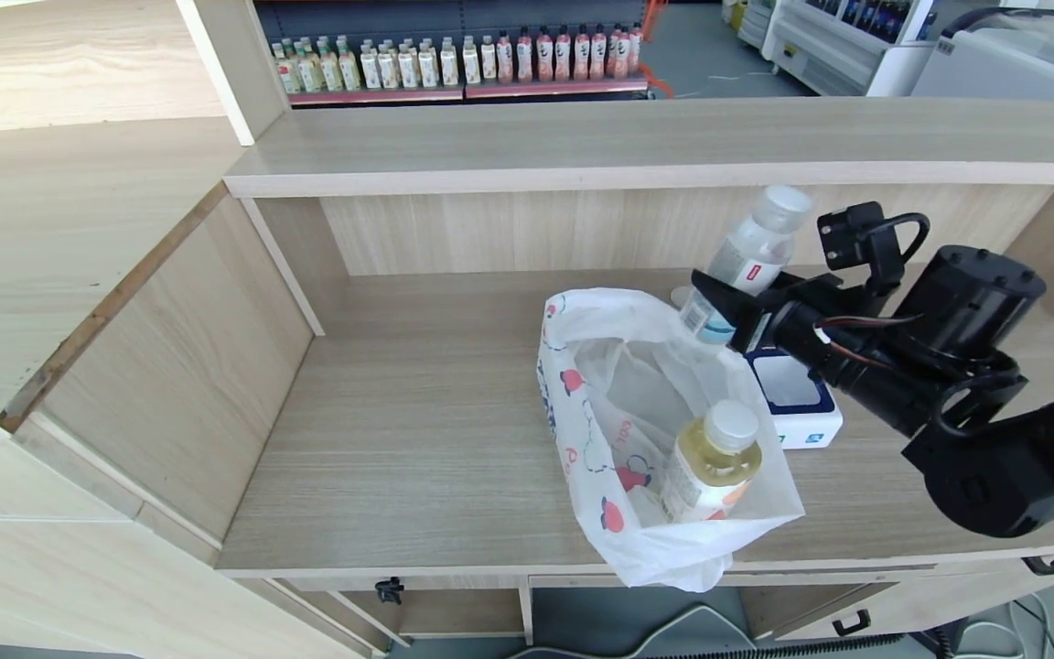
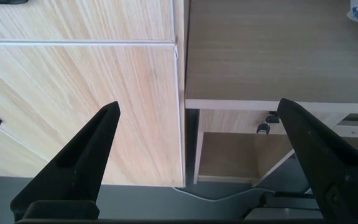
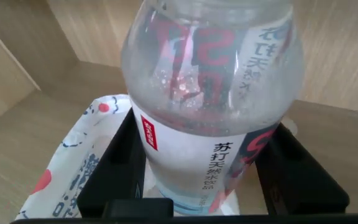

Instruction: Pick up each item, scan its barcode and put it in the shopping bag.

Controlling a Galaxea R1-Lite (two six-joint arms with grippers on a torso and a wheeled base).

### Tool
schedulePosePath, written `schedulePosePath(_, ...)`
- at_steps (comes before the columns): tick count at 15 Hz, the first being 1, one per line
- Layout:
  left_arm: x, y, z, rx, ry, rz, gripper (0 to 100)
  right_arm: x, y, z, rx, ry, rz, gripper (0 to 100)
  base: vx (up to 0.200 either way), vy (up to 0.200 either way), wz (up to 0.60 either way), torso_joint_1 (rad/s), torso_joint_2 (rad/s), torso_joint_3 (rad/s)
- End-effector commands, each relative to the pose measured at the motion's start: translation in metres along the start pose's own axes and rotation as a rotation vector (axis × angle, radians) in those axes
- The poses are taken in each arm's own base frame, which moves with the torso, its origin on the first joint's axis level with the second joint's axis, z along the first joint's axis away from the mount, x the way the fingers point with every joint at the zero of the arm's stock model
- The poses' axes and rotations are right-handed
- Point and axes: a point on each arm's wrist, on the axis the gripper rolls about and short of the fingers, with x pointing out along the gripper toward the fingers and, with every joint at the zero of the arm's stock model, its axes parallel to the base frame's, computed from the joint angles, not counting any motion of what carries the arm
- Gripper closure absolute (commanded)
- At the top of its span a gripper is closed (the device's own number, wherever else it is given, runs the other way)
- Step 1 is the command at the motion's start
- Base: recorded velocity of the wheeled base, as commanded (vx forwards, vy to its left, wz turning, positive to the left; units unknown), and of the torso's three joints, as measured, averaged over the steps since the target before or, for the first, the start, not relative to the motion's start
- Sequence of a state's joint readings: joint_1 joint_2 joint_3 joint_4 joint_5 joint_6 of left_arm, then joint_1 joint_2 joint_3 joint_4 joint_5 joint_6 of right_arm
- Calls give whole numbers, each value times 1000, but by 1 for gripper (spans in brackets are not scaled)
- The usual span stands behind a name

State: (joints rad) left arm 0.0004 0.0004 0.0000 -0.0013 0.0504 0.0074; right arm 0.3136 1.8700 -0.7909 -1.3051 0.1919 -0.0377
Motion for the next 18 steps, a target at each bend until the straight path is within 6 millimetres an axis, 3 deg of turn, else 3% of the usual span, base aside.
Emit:
schedulePosePath(1,0,0,0,0,-1,1,0,6,7,-22,19,55,42,100,0,0,0,0,0,0)
schedulePosePath(7,0,0,0,-1,-1,1,0,-7,15,-39,12,116,96,100,0,0,0,0,0,0)
schedulePosePath(13,0,0,0,-1,-1,1,0,-13,12,-71,-49,115,85,100,0,0,0,0,0,0)
schedulePosePath(18,0,0,0,-1,-1,1,0,-13,8,-81,-70,114,71,100,0,0,0,0,0,0)
